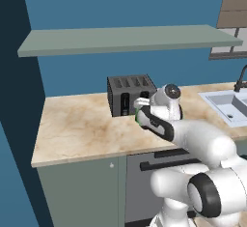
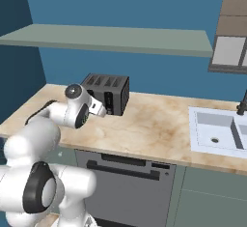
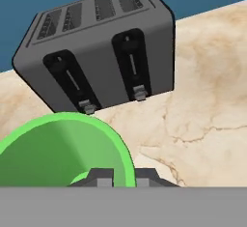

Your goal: Place the pitcher and cup on the dining counter for serving.

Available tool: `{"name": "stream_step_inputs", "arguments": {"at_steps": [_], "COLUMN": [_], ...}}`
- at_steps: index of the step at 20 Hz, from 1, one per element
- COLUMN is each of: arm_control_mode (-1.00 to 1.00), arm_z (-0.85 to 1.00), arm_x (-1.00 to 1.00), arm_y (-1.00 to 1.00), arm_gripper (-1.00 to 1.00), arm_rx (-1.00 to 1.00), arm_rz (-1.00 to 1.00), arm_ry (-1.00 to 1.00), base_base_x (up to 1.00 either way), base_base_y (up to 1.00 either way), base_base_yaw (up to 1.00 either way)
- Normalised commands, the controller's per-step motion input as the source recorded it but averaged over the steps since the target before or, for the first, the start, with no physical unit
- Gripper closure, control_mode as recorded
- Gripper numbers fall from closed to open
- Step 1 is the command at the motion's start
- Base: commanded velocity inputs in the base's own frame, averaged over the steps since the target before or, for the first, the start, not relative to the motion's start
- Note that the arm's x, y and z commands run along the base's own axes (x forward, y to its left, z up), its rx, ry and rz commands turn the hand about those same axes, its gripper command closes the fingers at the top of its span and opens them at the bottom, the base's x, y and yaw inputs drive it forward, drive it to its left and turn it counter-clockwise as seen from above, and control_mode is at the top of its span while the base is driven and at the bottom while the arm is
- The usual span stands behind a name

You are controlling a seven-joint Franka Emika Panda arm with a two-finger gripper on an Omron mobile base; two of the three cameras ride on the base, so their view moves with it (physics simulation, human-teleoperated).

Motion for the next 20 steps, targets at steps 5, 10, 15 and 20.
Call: {"name": "stream_step_inputs", "arguments": {"at_steps": [5,10,15,20], "arm_control_mode": [-1.00,-1.00,-1.00,1.00], "arm_z": [0.89,0.76,0.07,0.00], "arm_x": [-0.55,-0.22,0.00,-0.04], "arm_y": [-0.17,-0.04,0.00,0.00], "arm_gripper": [1.00,1.00,1.00,1.00], "arm_rx": [-0.01,-0.05,-0.01,0.00], "arm_rz": [0.00,0.00,0.00,0.00], "arm_ry": [0.02,0.21,0.08,0.00], "base_base_x": [0.00,0.00,0.00,-0.57], "base_base_y": [0.00,0.00,0.00,-0.29], "base_base_yaw": [0.00,0.00,0.00,0.17]}}
